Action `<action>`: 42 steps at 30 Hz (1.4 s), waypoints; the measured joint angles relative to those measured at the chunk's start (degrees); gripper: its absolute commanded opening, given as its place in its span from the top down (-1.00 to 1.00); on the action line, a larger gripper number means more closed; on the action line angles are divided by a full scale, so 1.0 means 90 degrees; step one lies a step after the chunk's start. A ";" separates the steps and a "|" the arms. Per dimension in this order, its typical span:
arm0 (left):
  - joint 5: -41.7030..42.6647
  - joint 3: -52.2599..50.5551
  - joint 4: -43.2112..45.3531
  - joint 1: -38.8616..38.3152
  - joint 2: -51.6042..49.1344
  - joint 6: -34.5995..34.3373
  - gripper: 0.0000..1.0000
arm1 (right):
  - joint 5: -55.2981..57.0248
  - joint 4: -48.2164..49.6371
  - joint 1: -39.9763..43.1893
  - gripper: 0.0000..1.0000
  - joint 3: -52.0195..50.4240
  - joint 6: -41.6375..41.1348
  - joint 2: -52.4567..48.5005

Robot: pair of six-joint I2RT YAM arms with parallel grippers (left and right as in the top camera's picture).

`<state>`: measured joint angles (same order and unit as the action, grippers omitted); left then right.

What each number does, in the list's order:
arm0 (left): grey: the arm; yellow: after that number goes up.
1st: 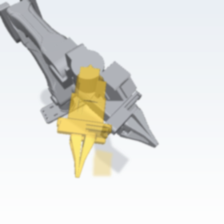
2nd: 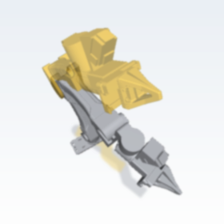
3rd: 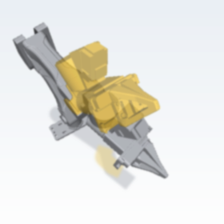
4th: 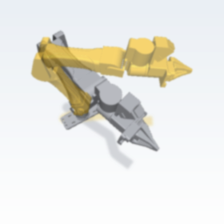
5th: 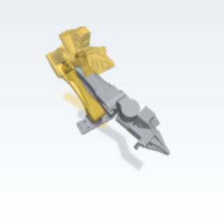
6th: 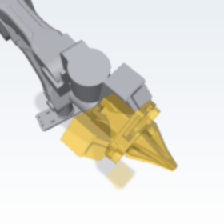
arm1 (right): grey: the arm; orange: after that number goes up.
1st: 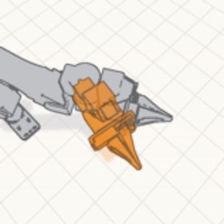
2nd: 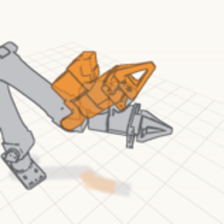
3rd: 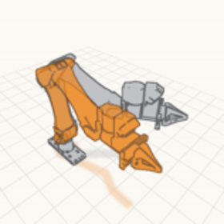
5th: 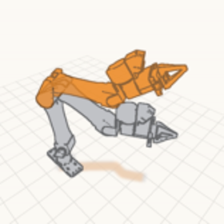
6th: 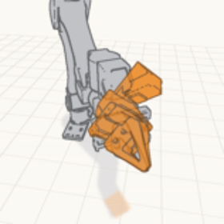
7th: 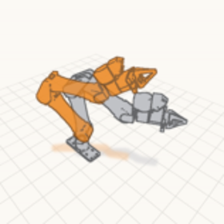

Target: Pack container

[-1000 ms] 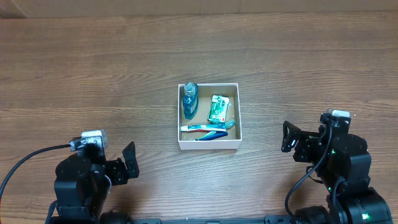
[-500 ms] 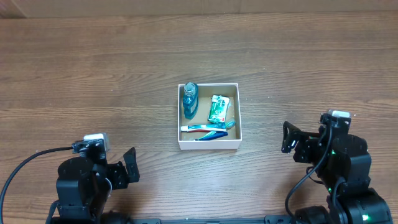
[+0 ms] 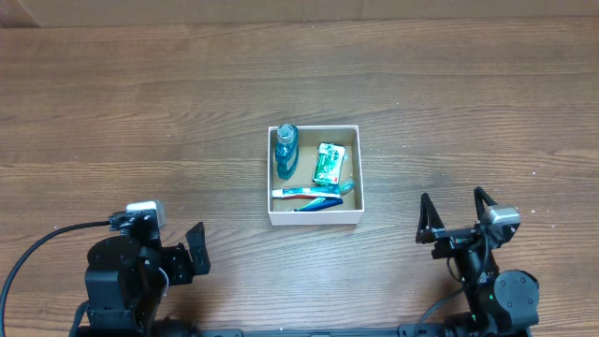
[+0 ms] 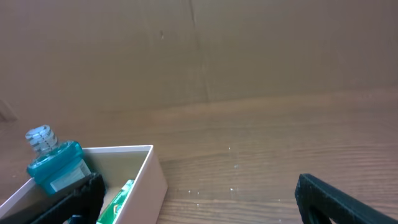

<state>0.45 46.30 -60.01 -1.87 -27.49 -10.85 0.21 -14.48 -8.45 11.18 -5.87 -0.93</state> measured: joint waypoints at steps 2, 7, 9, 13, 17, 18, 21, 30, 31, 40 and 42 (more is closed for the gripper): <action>0.0000 0.0000 -0.0005 0.0000 0.0000 0.0000 -1.00 | -0.0002 0.0801 0.0000 -1.00 -0.0277 0.0160 0.0005; 0.0000 0.0000 -0.0002 0.0000 0.0000 0.0000 -1.00 | -0.0019 0.1931 0.0000 -1.00 -0.1020 0.1013 0.0039; 0.0000 0.0000 0.0000 0.0000 0.0000 0.0000 -1.00 | -0.0046 0.1246 0.0024 -1.00 -0.1122 0.1234 0.0034; 0.0000 0.0000 -0.0002 0.0000 0.0000 0.0000 -1.00 | -0.0097 0.1035 0.0051 -1.00 -0.1127 0.1377 0.0022; 0.0000 0.0000 -0.0002 0.0000 0.0000 0.0000 -1.00 | -0.0119 0.1035 0.0056 -1.00 -0.1127 0.1421 0.0022; 0.0000 0.0000 -0.0002 0.0000 0.0000 0.0000 -1.00 | -0.0129 0.1039 0.0056 -1.00 -0.1127 0.1440 0.0022; 0.0000 0.0000 -0.0002 0.0000 0.0000 0.0000 -1.00 | -0.0143 0.1035 0.0053 -1.00 -0.1127 0.1457 0.0022; 0.0000 0.0000 -0.0002 0.0000 0.0000 0.0000 -1.00 | -0.0143 0.1035 0.0056 -1.00 -0.1127 0.1467 0.0022; 0.0000 0.0000 -0.0002 0.0000 0.0000 0.0000 -1.00 | -0.0143 0.1039 0.0056 -1.00 -0.1127 0.1469 0.0022; -0.0058 -0.0034 -0.0087 0.0000 0.0075 0.0007 -1.00 | -0.0146 0.1037 0.0056 -1.00 -0.1127 0.1469 0.0022; -0.0102 -0.0330 0.0029 0.0000 0.0454 0.0007 -1.00 | -0.0143 0.1039 0.0056 -1.00 -0.1127 0.1469 0.0022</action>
<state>-0.47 43.33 -59.75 -1.87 -23.40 -10.79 -1.08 -5.13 -7.94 1.04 7.35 -0.73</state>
